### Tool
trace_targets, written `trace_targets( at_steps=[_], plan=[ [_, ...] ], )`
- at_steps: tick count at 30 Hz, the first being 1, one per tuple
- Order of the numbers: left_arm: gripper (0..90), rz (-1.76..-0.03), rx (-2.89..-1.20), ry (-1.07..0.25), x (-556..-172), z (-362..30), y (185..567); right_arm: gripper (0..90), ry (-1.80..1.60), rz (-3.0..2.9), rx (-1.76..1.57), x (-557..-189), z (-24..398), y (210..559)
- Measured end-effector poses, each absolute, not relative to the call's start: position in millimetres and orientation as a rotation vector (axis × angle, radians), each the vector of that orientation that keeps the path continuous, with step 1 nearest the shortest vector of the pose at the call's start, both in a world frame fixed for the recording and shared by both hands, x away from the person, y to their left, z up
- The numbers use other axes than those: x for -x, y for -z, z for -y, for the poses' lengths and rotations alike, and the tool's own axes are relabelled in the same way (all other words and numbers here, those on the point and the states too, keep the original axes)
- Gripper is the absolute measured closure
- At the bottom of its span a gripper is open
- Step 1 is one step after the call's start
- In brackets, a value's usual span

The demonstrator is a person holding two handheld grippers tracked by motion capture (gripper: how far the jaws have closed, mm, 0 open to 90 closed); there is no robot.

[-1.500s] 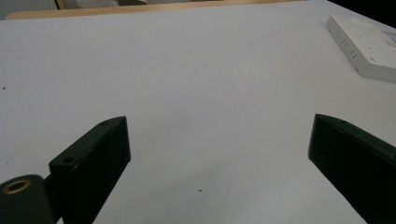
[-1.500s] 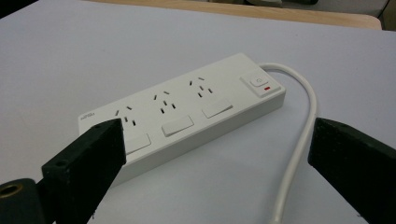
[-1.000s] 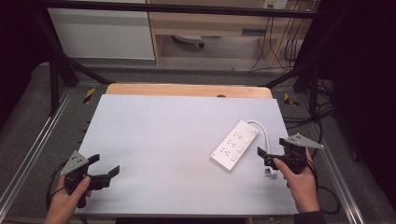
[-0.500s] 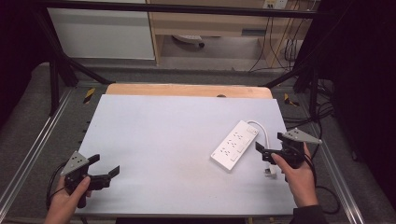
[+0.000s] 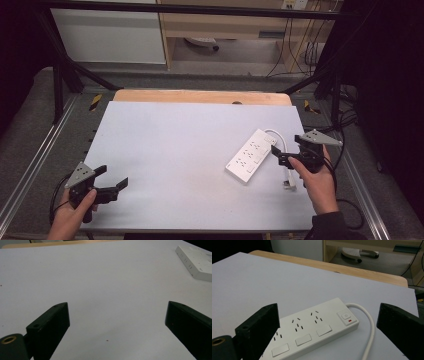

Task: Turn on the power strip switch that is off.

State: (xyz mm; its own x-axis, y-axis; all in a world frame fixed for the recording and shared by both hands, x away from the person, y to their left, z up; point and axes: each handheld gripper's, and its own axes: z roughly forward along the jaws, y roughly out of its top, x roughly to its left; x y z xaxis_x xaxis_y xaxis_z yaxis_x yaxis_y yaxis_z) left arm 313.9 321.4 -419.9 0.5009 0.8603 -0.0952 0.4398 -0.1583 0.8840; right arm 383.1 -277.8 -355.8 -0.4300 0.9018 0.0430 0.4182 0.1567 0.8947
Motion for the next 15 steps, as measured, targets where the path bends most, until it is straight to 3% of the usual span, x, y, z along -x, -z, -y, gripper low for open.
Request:
trace_targets(
  at_steps=[15],
  plan=[
    [5.6, -1.093, -1.783, -0.543, -314, -321, 420, 5.9, -1.242, -1.937, -1.273, -402, 279, 354]
  ],
)
